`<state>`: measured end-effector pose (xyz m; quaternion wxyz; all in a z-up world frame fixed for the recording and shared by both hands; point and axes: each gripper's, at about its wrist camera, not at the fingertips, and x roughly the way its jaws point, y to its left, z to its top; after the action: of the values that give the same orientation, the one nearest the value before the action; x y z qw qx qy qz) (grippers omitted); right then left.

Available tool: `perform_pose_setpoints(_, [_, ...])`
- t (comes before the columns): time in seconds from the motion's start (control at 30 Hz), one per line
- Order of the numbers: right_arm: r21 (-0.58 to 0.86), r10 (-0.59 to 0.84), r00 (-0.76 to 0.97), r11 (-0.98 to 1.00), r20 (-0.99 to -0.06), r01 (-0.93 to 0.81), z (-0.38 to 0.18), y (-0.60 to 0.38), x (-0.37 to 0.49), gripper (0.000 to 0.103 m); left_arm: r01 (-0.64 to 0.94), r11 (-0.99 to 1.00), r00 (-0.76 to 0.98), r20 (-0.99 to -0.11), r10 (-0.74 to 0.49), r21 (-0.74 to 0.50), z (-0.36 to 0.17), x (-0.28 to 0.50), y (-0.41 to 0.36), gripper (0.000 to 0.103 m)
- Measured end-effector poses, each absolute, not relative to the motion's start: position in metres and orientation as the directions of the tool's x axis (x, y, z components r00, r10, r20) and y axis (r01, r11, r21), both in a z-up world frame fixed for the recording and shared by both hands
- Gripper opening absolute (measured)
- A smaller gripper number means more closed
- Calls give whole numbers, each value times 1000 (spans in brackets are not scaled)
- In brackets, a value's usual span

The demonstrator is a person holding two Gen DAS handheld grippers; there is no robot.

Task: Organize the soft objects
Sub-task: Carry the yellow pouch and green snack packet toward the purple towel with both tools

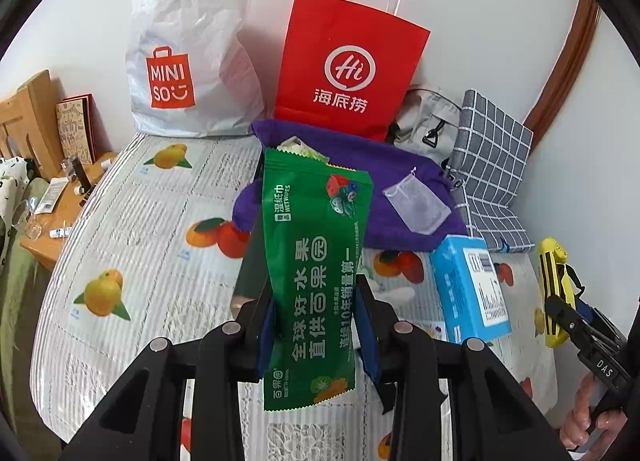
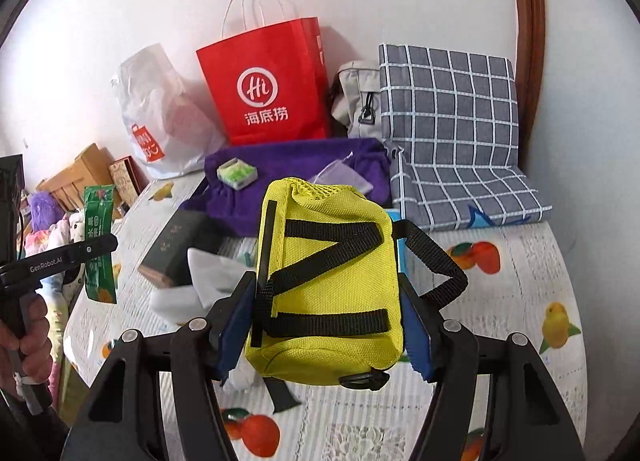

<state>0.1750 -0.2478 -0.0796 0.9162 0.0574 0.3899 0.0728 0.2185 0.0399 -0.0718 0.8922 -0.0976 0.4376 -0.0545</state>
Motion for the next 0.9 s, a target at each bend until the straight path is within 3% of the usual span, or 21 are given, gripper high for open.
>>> perform_pose_setpoints(0.9, [174,182,695,981,-696,-83,-69,-251,271,65,-70,971,610,-780,-138,-227,-76,312,61,33])
